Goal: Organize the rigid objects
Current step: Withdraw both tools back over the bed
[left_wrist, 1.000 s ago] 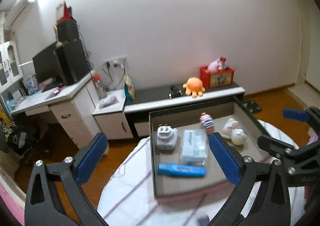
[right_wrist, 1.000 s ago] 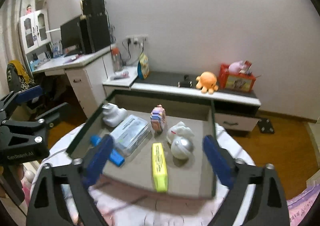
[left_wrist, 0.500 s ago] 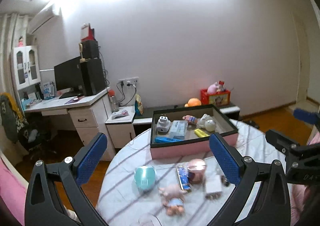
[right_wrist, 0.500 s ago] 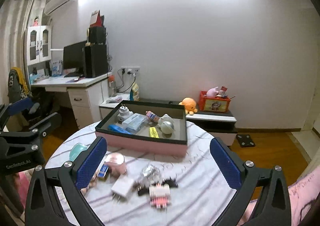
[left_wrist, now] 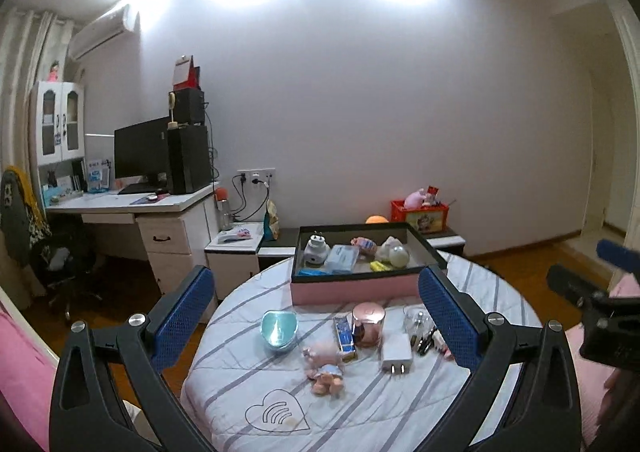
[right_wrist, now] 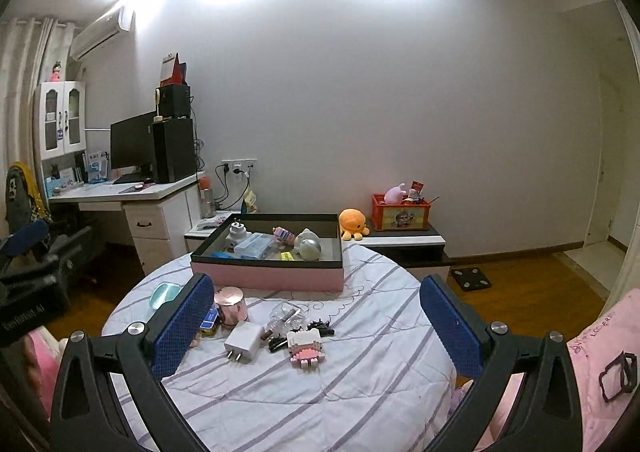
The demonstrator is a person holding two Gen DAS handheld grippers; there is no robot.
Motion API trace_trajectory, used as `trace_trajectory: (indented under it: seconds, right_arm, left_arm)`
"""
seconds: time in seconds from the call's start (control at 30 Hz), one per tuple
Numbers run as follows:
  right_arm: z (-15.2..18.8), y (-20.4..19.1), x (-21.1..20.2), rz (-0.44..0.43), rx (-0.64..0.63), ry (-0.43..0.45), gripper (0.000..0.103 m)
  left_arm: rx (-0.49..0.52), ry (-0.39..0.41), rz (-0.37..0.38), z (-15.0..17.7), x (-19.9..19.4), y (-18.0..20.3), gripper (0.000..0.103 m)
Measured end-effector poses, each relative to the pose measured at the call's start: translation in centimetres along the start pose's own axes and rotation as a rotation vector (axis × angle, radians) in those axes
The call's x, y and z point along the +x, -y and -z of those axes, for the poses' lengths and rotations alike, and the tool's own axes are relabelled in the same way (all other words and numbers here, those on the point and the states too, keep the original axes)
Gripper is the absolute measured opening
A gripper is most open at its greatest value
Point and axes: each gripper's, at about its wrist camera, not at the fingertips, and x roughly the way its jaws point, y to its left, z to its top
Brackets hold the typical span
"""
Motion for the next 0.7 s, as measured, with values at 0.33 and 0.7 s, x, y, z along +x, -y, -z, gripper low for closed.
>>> trace_trajectory:
  seconds: [0.33,0.7]
  right_arm:
    - [1.1,0.1,1.2,0.004,-0.002,-0.044,0.103]
    - [5.2,-0.4,8.1,0.013,-0.017,-0.224,0.103]
  left_arm:
    - [-0.017,-0.050,0.021,1.2,1.5,-0.8,0.103]
    - [-0.005,-0.261,0.001,6.3,7.7,-2.9,0.103]
